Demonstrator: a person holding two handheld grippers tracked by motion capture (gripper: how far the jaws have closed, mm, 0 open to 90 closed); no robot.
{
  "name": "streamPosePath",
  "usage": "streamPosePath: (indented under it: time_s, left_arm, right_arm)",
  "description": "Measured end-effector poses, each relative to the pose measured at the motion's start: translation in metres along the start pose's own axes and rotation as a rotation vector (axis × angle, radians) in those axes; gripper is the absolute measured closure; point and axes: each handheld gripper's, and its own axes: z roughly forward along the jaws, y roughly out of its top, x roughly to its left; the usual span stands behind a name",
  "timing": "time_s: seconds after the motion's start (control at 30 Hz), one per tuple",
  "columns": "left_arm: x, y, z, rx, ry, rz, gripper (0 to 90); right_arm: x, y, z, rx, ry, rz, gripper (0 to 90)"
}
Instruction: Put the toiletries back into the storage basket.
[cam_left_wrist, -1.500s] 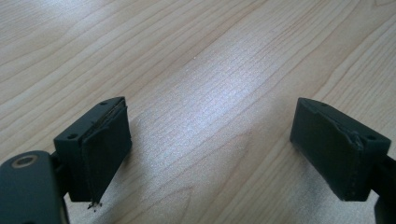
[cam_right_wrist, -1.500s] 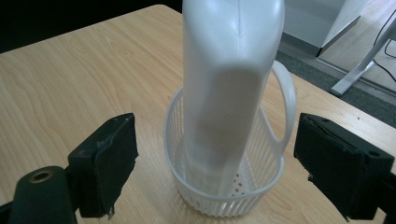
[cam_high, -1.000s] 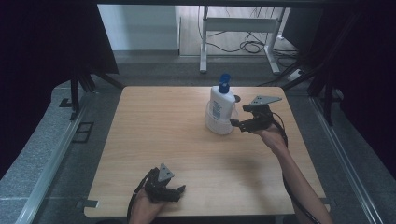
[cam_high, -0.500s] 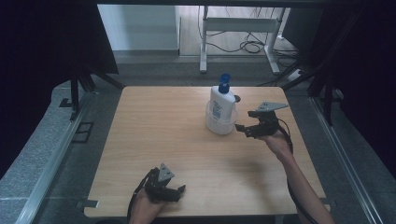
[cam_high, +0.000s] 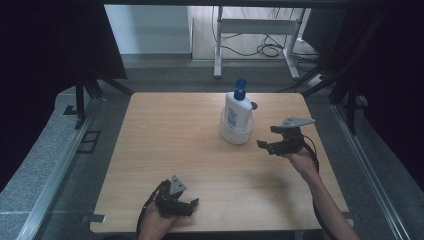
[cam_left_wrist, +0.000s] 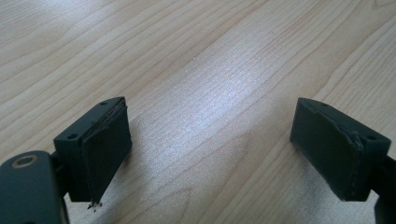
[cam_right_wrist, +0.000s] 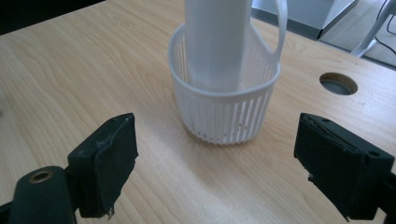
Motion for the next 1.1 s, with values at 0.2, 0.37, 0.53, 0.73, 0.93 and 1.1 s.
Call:
streamPosePath:
  time_s: [0.2,0.37,0.53,0.73,0.93,1.1]
  left_arm:
    - [0.0,0.0,0.0,0.0,0.0,0.0,11.6]
    - [0.0,0.0,0.0,0.0,0.001,-0.001,11.6]
    - [0.0,0.0,0.0,0.0,0.002,-0.001,11.6]
    - [0.0,0.0,0.0,-0.001,0.002,-0.001,11.6]
    - [0.0,0.0,0.0,0.0,0.002,-0.001,11.6]
    - [0.0,0.0,0.0,-0.001,0.002,-0.003,11.7]
  right_arm:
    - [0.002,-0.013,-0.005,0.003,0.003,0.011,13.1]
    - [0.006,-0.023,-0.008,0.013,0.004,0.012,13.0]
    - [0.014,-0.032,-0.008,0.029,0.009,-0.001,13.0]
    - [0.025,-0.043,-0.006,0.051,0.026,-0.017,12.8]
    - [0.036,-0.052,-0.004,0.073,0.041,-0.03,12.7]
    - [0.045,-0.061,-0.002,0.093,0.056,-0.038,12.5]
